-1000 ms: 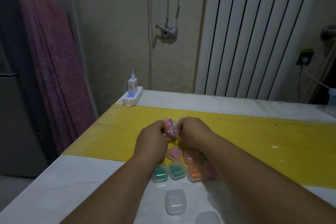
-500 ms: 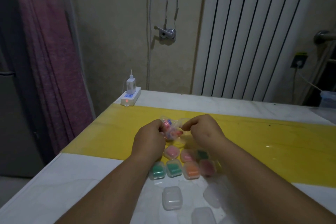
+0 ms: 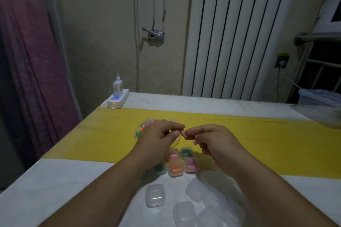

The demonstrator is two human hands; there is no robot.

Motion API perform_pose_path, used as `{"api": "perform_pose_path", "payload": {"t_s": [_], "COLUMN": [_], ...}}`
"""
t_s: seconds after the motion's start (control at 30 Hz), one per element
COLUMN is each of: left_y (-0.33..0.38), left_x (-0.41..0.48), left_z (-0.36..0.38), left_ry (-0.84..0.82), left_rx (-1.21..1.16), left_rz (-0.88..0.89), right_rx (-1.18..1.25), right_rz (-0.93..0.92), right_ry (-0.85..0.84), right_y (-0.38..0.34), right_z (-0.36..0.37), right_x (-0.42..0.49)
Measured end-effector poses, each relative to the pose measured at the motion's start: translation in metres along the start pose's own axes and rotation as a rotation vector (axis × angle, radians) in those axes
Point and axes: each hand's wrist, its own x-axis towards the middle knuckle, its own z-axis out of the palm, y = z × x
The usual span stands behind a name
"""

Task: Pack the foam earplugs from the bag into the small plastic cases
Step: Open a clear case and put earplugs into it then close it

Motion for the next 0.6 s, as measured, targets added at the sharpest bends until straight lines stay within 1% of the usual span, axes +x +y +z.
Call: {"api": "perform_pose_path", "payload": {"t_s": [0.07,0.17,0.23,0.37,0.43,0.5,0.6], "left_y": [0.002,0.007,0.011,0.019,0.02,0.022,0.02], "left_x": [-0.001,-0.003,-0.005,-0.007,-0.007,-0.009,-0.009], "left_z": [0.006,0.008,0.008,0.006,0.004,0.002,-0.002], "left_ry": [-0.011,0.056,0.067,0.054,0.071,0.078,0.083], "left_rx": [-0.015,-0.081,-0.137,-0.33,-0.376,-0.384,-0.39], "left_rz": [-0.01,-0.069,-0.097,-0.173,-0.206,-0.215,-0.225], "right_rx": [0.047,0.115,0.152,0.025,0.07,0.143,0.185], "right_rz": [-0.006,-0.026,-0.07,-0.202,-0.194,-0.161,-0.153], "right_ry": [-0.02,-0.021,0.007,0.054,0.034,0.005,-0.018], "right_y": [0.002,0.006,0.011,0.019,0.02,0.019,0.016], "right_z": [-0.003,-0.005,-0.007,-0.014,-0.015,-0.014,-0.014], "right_x": [-0.003,-0.004,-0.004,-0.003,-0.003,-0.004,-0.005]}}
